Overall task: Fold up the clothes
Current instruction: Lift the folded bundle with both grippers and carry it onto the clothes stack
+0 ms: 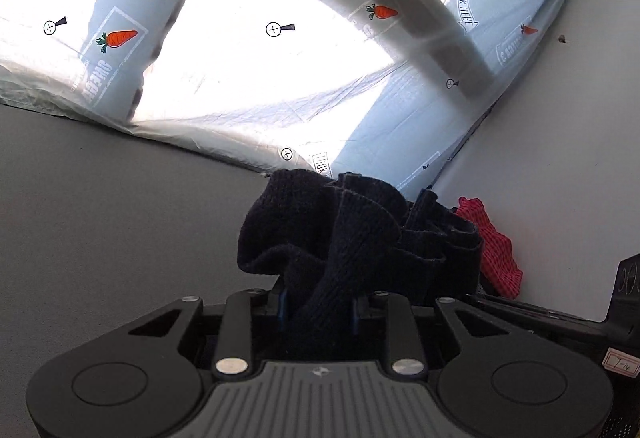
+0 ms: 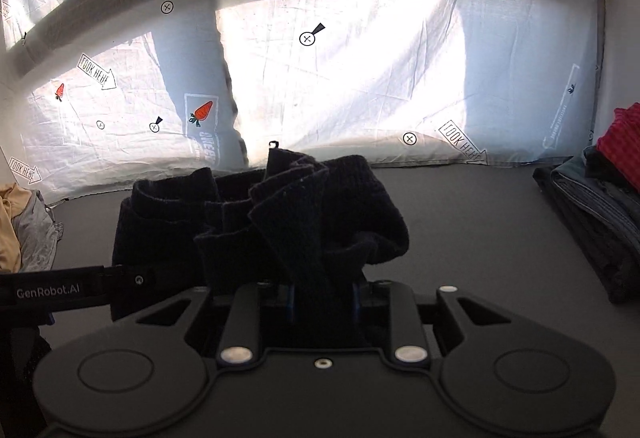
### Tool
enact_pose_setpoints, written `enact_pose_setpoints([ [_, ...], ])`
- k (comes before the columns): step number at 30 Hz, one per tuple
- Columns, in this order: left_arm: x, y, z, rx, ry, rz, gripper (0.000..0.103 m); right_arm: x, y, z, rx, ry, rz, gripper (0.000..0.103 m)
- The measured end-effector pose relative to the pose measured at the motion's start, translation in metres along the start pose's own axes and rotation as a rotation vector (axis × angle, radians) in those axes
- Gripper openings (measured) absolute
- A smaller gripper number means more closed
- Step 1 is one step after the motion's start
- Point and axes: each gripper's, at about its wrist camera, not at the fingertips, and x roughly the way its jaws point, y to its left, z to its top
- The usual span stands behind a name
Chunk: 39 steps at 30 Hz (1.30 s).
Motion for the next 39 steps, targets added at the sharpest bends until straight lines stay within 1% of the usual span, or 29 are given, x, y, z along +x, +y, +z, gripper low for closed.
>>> enact_pose_setpoints([
  [3,-0.001,-0.019,-0.002,0.023,-0.003,-0.099,0.028,-0.03,-0.004,0.004,0.004,-0.033,-0.08,0.025],
  [5,0.001,-0.034,-0.003,0.043,-0.006,-0.154,0.028,-0.053,-0.014,0.005,0.019,-0.065,-0.134,0.025],
  [8,0.01,-0.068,-0.008,0.065,-0.012,-0.249,0.028,-0.086,-0.036,0.005,0.048,-0.12,-0.202,0.025],
  [12,0.031,-0.124,-0.022,0.121,-0.026,-0.31,0.028,-0.126,-0.076,0.002,0.045,-0.199,-0.268,0.025],
  [15,0.052,-0.176,-0.033,0.144,-0.063,-0.334,0.028,-0.146,-0.124,0.004,0.056,-0.266,-0.285,0.025],
  [18,0.08,-0.233,-0.044,0.165,-0.094,-0.341,0.028,-0.162,-0.18,0.007,0.01,-0.33,-0.298,0.025],
  [22,0.123,-0.309,-0.057,0.246,-0.119,-0.357,0.028,-0.185,-0.263,0.015,-0.013,-0.403,-0.297,0.025],
  [26,0.182,-0.376,-0.053,0.286,-0.087,-0.345,0.028,-0.192,-0.339,0.033,-0.019,-0.437,-0.312,0.026],
  [28,0.206,-0.403,-0.052,0.324,-0.093,-0.344,0.028,-0.192,-0.377,0.046,-0.018,-0.45,-0.295,0.026],
  [29,0.216,-0.412,-0.051,0.338,-0.097,-0.347,0.028,-0.191,-0.392,0.05,-0.041,-0.455,-0.296,0.026],
  [31,0.238,-0.425,-0.048,0.345,-0.089,-0.354,0.028,-0.185,-0.417,0.058,-0.097,-0.459,-0.31,0.026],
  [33,0.263,-0.434,-0.045,0.352,-0.072,-0.351,0.028,-0.176,-0.438,0.065,-0.124,-0.454,-0.322,0.026],
  [36,0.3,-0.446,-0.039,0.377,-0.052,-0.334,0.028,-0.151,-0.464,0.081,-0.111,-0.456,-0.317,0.026],
  [39,0.336,-0.445,-0.026,0.372,-0.063,-0.316,0.028,-0.116,-0.483,0.098,-0.148,-0.455,-0.321,0.026],
])
